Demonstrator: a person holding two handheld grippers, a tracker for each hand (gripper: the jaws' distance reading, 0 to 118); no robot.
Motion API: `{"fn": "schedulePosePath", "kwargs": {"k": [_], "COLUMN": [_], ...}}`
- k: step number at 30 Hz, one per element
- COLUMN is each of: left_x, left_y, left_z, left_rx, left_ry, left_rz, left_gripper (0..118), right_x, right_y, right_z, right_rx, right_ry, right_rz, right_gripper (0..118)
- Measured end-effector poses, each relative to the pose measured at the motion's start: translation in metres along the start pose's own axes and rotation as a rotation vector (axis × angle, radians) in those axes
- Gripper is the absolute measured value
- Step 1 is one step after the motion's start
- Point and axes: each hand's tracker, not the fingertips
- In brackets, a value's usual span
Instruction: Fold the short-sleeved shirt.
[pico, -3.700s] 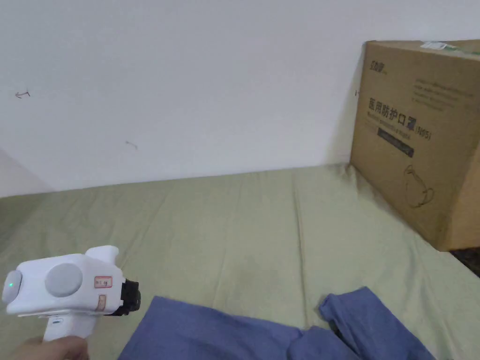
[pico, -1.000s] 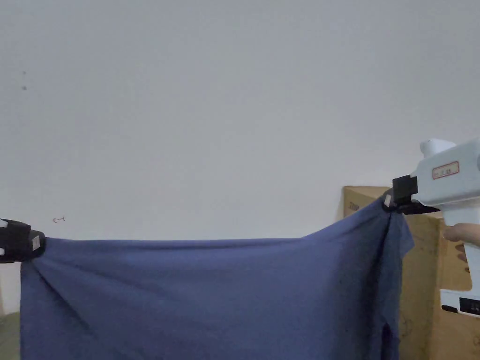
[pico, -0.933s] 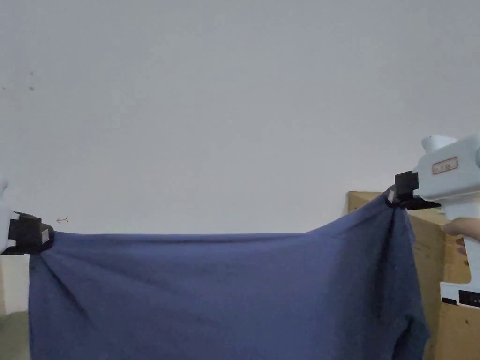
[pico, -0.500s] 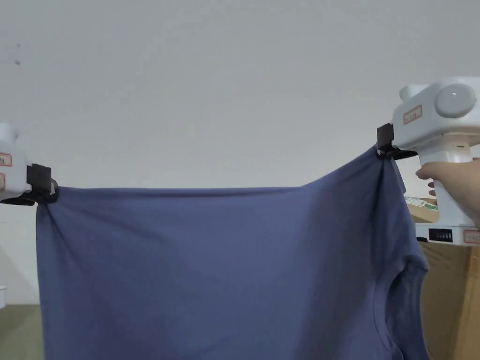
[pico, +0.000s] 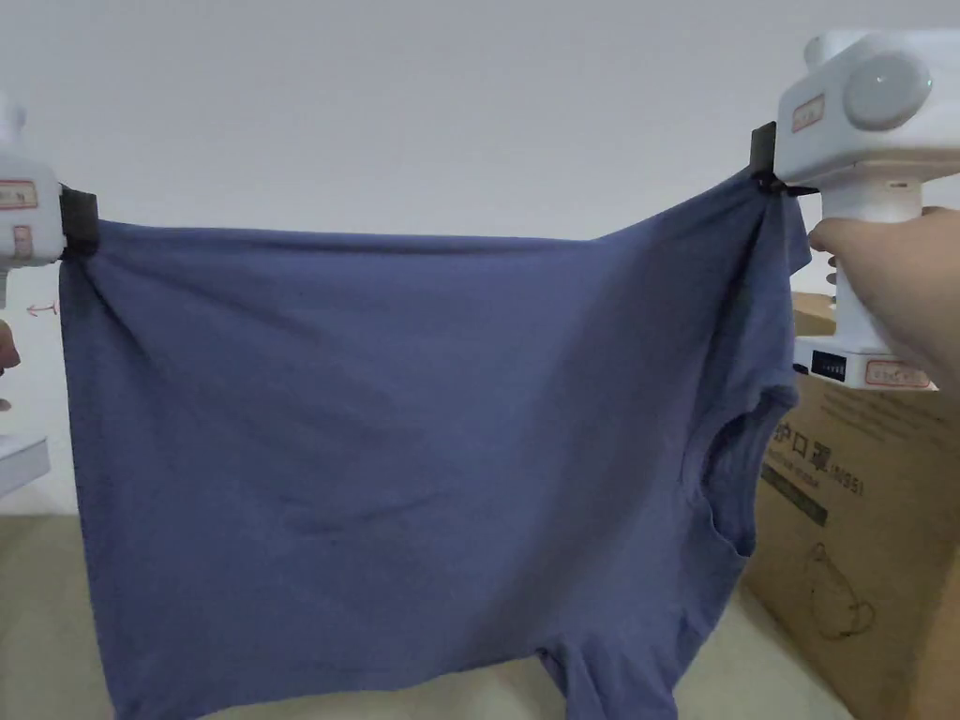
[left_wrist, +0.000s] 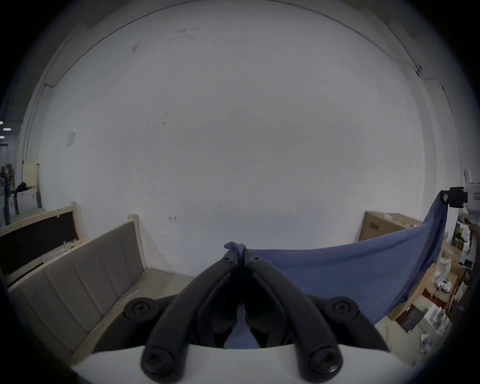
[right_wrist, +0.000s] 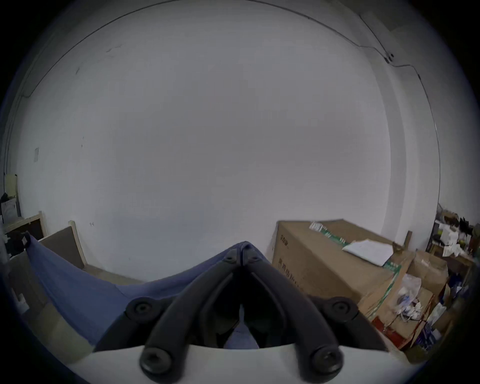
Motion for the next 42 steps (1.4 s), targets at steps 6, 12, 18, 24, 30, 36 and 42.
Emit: {"fn": "schedulePosePath", "kwargs": {"k": [6,12,18,24,30,36,42], "left_x": [-0.005,-0.021,-0.049,-0.066,-0.071,-0.070,-0.071], "left_y": [-0.157,-0.350,-0.435,-0.448,-0.448,-0.444,-0.438], "left_z": [-0.015,0.042,0.133,0.227,0.284,0.312,0.330], "left_rx": [-0.373,-0.832,-0.996,-0.963,-0.966,-0.988,-0.984], "left_ry": [-0.042,-0.068,-0.112,-0.110,-0.133,-0.155,-0.169], "left_rz": [0.071,0.078,0.020,0.089,0.093,0.043,0.024], "left_gripper": [2,2,2,2,2,2,2], "right_x": [0.006,0.023,0.062,0.102,0.126,0.124,0.116], "right_y": [-0.185,-0.416,-0.528,-0.545,-0.550,-0.551,-0.549], "right_z": [-0.034,0.004,0.142,0.267,0.327,0.342,0.342], "right_rx": [-0.352,-0.850,-1.081,-1.092,-1.135,-1.135,-1.142], "right_ry": [0.092,0.192,0.240,0.277,0.272,0.270,0.255], "right_rz": [-0.088,-0.039,-0.026,-0.082,-0.095,-0.090,-0.059], "right_gripper": [0,0,0,0,0,0,0]}}
